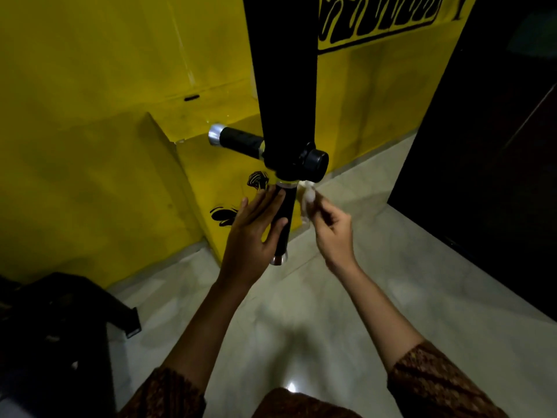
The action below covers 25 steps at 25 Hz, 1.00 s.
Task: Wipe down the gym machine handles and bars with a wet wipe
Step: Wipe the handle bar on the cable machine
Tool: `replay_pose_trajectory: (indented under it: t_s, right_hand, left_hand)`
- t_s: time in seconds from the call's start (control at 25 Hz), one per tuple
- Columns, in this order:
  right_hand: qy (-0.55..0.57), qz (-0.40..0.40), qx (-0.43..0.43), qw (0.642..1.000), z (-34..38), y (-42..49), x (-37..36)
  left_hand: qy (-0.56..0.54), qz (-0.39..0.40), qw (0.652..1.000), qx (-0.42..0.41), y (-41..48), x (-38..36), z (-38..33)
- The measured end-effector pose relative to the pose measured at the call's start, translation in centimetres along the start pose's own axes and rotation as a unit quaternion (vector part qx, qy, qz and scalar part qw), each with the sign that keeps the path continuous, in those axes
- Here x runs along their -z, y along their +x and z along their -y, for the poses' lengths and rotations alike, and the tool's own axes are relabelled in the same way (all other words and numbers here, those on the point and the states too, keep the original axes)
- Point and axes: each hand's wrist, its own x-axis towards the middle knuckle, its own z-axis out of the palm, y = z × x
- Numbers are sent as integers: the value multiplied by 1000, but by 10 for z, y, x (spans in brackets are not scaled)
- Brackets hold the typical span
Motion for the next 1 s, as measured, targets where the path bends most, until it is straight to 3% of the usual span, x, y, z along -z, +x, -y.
replay_pose_trajectory:
  t_s: [0.12, 0.32, 0.56, 0.8, 0.92, 1.0]
  right_hand:
    - [30, 39, -10, 999, 6, 13, -13]
    - [-55, 62, 18, 996, -31, -18, -2]
    - [-66, 270, -1, 961, -55, -14, 33]
    - [55, 193, 103, 974, -17, 45, 23]
    - [23, 164, 124, 978, -23, 32, 13]
    - [-7, 204, 131, 970, -53, 10, 20]
  left_hand:
    - [9, -10, 999, 29, -6, -1, -5]
    - [34, -37, 997, 50, -16, -7, -9]
    - [49, -120, 977, 169, -20, -30, -39]
    - [23, -219, 935, 280, -6, -45, -71]
    - [-25, -234, 918, 320, -3, -48, -78]
    - [-24, -237, 914, 329, -3, -48, -82]
